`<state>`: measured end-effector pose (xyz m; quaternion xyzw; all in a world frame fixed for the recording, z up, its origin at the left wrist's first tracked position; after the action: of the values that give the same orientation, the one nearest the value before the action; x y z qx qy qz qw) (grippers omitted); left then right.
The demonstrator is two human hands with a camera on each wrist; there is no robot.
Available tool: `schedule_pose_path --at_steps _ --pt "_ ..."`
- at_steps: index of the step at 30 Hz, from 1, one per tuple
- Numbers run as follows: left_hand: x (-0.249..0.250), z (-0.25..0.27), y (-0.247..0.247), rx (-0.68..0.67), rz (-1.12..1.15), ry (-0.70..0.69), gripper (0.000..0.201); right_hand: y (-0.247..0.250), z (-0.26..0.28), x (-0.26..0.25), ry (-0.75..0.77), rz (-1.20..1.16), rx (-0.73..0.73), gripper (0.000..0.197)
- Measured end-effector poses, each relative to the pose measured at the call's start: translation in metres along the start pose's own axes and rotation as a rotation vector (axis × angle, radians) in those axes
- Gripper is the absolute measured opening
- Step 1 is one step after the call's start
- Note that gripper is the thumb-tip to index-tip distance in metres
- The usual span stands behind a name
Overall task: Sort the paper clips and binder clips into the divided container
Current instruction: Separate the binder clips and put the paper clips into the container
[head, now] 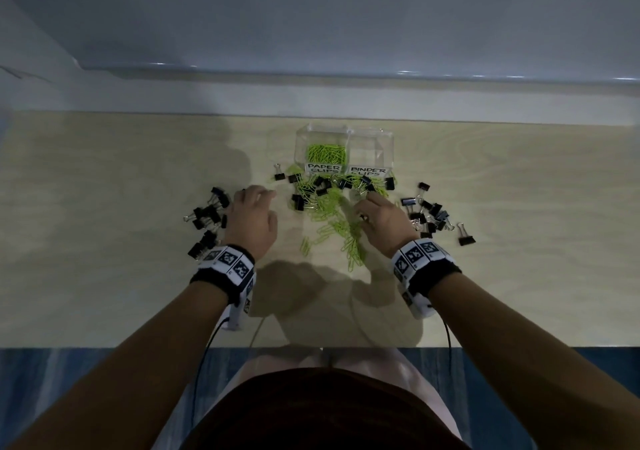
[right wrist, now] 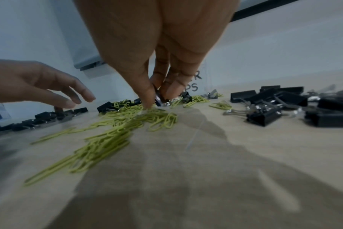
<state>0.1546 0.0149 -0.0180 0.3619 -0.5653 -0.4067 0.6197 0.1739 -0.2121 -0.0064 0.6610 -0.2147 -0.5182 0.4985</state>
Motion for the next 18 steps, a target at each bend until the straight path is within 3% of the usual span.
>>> schedule_pose_path --at_steps 3,8,11,15,18 --pt "0.02 -0.012 -0.014 -0.053 0.009 0.0 0.035 0.016 0.01 0.014 -0.057 -0.079 0.115 0.018" --pt "0.035 -0.026 -0.029 -0.102 0.043 0.007 0.034 0.054 0.05 0.086 -0.421 -0.155 0.419 0.013" --pt "0.037 -0.025 -0.022 -0.091 0.044 -0.049 0.031 0.056 0.063 0.112 -0.546 -0.075 0.369 0.016" --pt "0.025 -0.015 -0.002 -0.069 0.069 -0.106 0.019 0.052 0.049 0.105 -0.438 -0.01 0.321 0.015" --pt "-0.001 -0.007 0.015 -0.008 0.004 -0.068 0.022 0.044 0.024 0.087 -0.347 0.028 0.277 0.017"
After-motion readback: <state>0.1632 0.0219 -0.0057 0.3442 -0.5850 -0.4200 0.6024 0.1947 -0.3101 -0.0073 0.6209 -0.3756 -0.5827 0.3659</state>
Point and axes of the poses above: each hand's wrist, its own z-axis away from the middle knuckle, its own y-axis out of the back of the hand, x = y × z, the point moved 8 cm from there along -z, towards the middle knuckle, and after that the axes turned 3 degrees about z, right-handed, at the moved point
